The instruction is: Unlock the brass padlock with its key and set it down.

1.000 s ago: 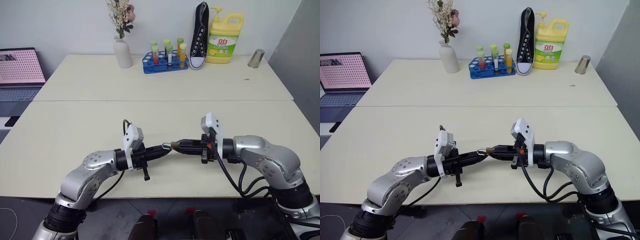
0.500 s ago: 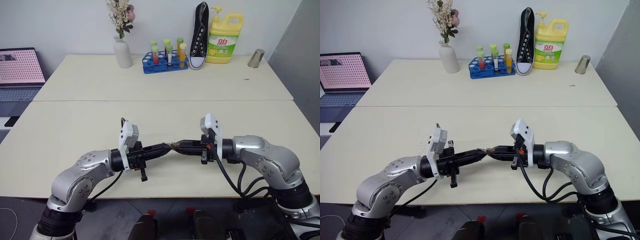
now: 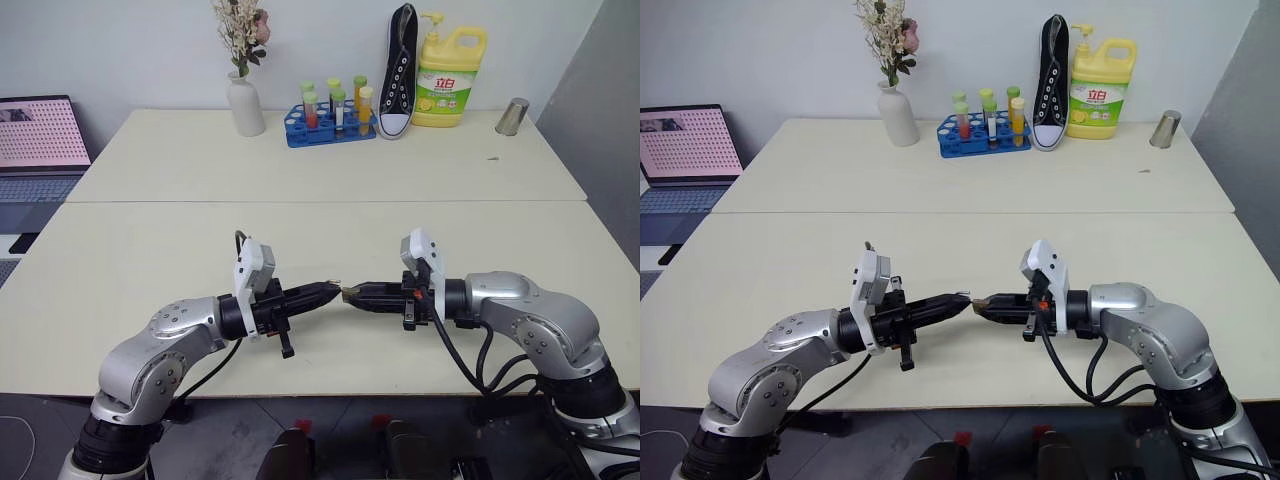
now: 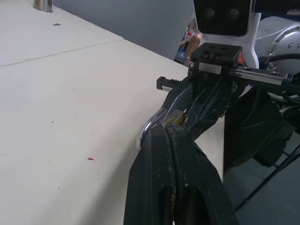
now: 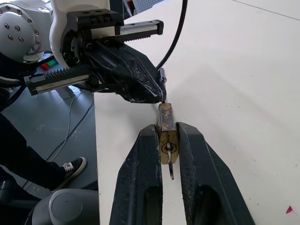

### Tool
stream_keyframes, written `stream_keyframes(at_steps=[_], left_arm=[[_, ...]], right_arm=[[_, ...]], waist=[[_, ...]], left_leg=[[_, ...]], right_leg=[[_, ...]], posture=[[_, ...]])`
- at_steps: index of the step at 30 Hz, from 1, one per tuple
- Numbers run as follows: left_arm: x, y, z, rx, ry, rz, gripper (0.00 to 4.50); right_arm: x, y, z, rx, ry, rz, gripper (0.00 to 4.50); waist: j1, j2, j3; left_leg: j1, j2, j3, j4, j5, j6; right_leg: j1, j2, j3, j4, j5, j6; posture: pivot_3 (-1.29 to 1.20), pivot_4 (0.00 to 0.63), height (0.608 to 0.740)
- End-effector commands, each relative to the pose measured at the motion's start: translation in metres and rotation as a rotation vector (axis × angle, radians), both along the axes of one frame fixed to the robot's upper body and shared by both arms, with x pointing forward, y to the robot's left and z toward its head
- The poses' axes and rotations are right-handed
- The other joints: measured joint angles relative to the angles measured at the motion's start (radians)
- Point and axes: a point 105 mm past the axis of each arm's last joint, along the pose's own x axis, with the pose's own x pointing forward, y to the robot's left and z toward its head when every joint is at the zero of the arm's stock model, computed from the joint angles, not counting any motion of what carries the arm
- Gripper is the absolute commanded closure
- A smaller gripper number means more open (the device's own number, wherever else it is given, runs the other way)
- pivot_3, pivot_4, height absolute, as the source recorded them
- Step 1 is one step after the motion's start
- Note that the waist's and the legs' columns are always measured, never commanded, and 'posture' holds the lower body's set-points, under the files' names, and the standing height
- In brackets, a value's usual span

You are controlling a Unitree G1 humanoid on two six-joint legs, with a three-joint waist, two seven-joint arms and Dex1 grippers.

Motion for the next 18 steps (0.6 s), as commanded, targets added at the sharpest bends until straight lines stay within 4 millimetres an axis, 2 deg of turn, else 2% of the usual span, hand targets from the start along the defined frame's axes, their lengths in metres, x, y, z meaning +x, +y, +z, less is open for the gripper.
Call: stream_keyframes(at_steps=[1, 4, 7, 11, 14, 18], left_arm=[[-0.013, 0.004, -0.006, 0.149, -0.166, -0.069, 4.5], [-0.018, 0.023, -0.033, 0.383, -0.421, -0.128, 4.5], [-0.017, 0.036, -0.045, 0.464, -0.558, -0.148, 3.95], [-0.01, 0.042, -0.04, 0.44, -0.662, -0.093, 2.67], [-0.014, 0.042, -0.038, 0.422, -0.716, -0.097, 1.74], [-0.013, 0.043, -0.036, 0.396, -0.71, -0.071, 0.45]], right_arm=[[0.001, -0.001, 0.008, 0.039, 0.014, -0.004, 4.37], [0.003, -0.006, 0.005, 0.027, 0.062, -0.011, 4.37], [0.004, -0.009, 0.0, 0.016, 0.116, -0.02, 4.37], [0.006, -0.009, -0.013, -0.015, 0.196, -0.036, 4.37], [0.012, -0.003, -0.029, -0.054, 0.258, -0.055, 4.37], [0.026, 0.004, -0.04, -0.073, 0.308, -0.097, 4.37]], waist=[[-0.001, 0.0, 0.0], [0.001, 0.001, 0.0], [0.007, 0.001, 0.001], [0.01, 0.001, 0.001], [0.005, 0.001, 0.001], [-0.001, 0.001, 0.001]], left_leg=[[0.0, 0.0, 0.001, 0.0, 0.0, 0.0], [0.001, 0.0, 0.002, -0.001, 0.0, 0.0], [0.0, 0.0, 0.002, -0.001, 0.0, 0.0], [-0.001, -0.001, 0.001, -0.001, 0.0, 0.0], [-0.001, -0.001, 0.001, -0.001, 0.0, 0.0], [-0.001, 0.0, 0.001, -0.001, 0.0, 0.0]], right_leg=[[0.0, 0.0, 0.001, 0.0, 0.0, 0.0], [0.0, 0.0, 0.001, 0.0, 0.0, -0.001], [0.0, -0.001, 0.001, -0.001, 0.0, -0.001], [0.0, -0.002, 0.0, -0.003, 0.0, -0.001], [0.0, -0.002, 0.0, -0.002, 0.0, -0.001], [-0.001, -0.001, 0.0, 0.0, 0.0, -0.001]], posture=[[0.0, 0.15, 0.74], [0.0, 0.15, 0.74], [0.0, 0.15, 0.74], [0.0, 0.15, 0.74], [0.0, 0.15, 0.74], [0.0, 0.15, 0.74]])
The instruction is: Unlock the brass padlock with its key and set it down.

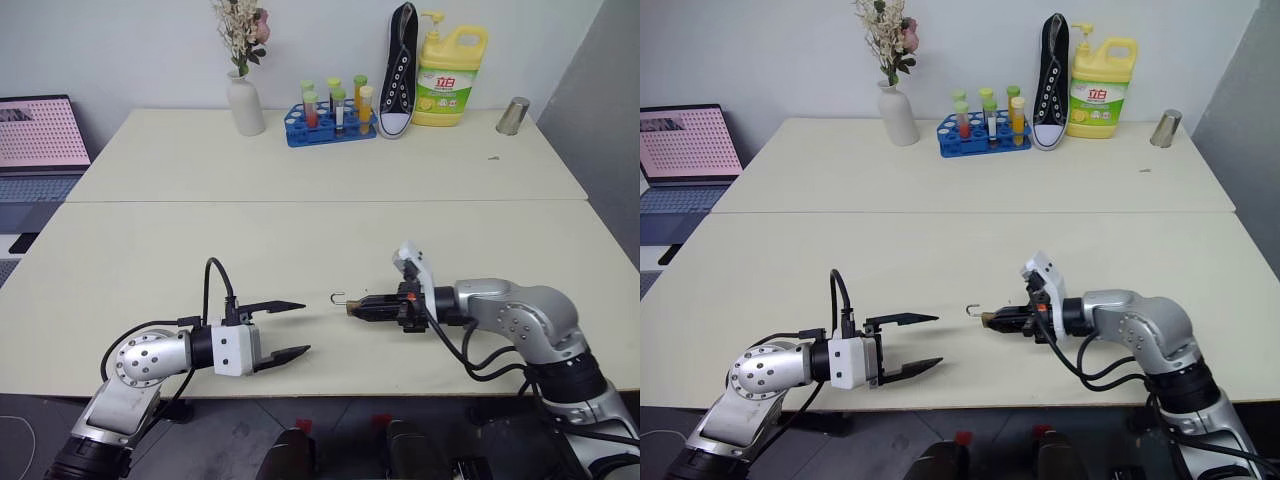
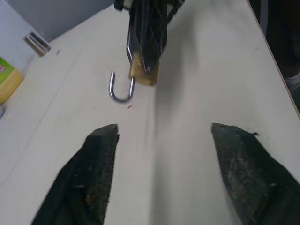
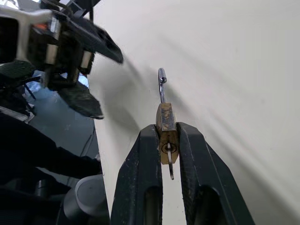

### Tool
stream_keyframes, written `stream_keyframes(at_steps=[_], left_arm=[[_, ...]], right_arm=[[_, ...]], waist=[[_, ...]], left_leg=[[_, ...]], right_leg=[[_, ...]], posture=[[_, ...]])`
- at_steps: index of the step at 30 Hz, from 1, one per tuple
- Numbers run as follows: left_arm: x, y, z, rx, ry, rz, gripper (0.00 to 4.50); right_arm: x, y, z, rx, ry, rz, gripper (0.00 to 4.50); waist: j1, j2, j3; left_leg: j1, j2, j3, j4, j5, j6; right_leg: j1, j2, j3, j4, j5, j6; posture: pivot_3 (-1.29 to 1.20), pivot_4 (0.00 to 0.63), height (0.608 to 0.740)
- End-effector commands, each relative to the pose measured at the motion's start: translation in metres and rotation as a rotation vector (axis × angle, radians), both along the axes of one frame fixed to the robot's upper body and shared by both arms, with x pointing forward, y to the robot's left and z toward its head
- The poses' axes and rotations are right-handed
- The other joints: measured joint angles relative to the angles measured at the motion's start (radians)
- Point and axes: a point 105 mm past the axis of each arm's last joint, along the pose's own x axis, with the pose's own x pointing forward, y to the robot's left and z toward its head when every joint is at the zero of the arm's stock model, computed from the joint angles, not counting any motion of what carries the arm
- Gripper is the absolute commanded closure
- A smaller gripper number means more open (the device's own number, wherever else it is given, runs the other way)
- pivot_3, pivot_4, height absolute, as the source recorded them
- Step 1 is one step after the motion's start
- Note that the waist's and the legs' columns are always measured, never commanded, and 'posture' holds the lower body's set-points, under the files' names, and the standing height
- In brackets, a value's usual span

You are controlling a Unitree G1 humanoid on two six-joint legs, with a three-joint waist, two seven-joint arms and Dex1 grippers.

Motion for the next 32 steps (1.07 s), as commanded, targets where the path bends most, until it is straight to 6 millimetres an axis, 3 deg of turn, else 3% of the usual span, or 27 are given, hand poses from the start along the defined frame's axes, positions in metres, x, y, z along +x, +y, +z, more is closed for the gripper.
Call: stream_keyframes(at_steps=[1, 6, 13, 16, 19, 26, 32], left_arm=[[0.002, 0.0, 0.01, -0.043, -0.035, 0.018, 0.16], [0.002, -0.005, 0.013, -0.082, 0.013, 0.031, 0.0], [0.013, -0.008, 0.019, -0.169, 0.127, 0.122, 0.0], [0.027, 0.002, 0.018, -0.21, 0.243, 0.245, 0.0], [0.03, 0.009, 0.018, -0.206, 0.325, 0.304, 0.0], [0.027, 0.014, 0.021, -0.117, 0.315, 0.33, 0.0], [0.018, 0.013, 0.019, -0.076, 0.333, 0.268, 0.0]], right_arm=[[0.013, 0.006, -0.001, -0.016, -0.003, -0.024, 4.37], [0.025, 0.006, -0.009, -0.052, 0.028, -0.046, 4.37], [0.035, -0.016, -0.006, -0.116, -0.004, -0.074, 1.93], [0.029, -0.034, 0.009, -0.098, -0.093, -0.066, 0.82], [0.016, -0.049, 0.019, -0.129, -0.247, -0.023, 0.01], [-0.025, -0.069, 0.025, -0.201, -0.436, 0.068, 0.01], [-0.035, -0.077, 0.033, -0.213, -0.52, 0.021, 0.01]], waist=[[0.0, 0.0, 0.0], [0.001, 0.0, 0.0], [0.001, 0.001, 0.0], [0.002, 0.001, 0.0], [0.003, 0.0, 0.001], [0.0, 0.001, 0.001], [0.002, 0.0, 0.001]], left_leg=[[0.0, 0.0, 0.0, 0.0, 0.0, 0.0], [0.0, 0.0, 0.0, 0.0, 0.0, 0.0], [0.0, 0.0, -0.001, 0.0, 0.0, 0.0], [0.0, -0.001, -0.001, 0.001, 0.0, 0.0], [-0.001, -0.001, -0.002, 0.001, 0.0, 0.0], [0.0, 0.0, -0.001, 0.0, 0.0, 0.0], [0.001, 0.0, 0.0, 0.001, 0.0, 0.0]], right_leg=[[0.0, 0.0, 0.0, 0.0, 0.0, 0.0], [0.0, 0.0, 0.0, 0.001, 0.0, 0.0], [0.0, 0.0, 0.0, 0.001, 0.0, 0.0], [0.0, 0.0, -0.001, 0.001, 0.0, 0.0], [0.0, 0.0, -0.002, 0.0, 0.0, 0.001], [0.001, 0.001, -0.001, 0.0, 0.0, 0.001], [0.002, 0.001, -0.001, 0.0, 0.0, 0.001]], posture=[[0.0, 0.15, 0.74], [0.0, 0.15, 0.74], [0.0, 0.15, 0.74], [0.0, 0.15, 0.74], [0.0, 0.15, 0.74], [0.0, 0.15, 0.74], [0.0, 0.15, 0.74]])
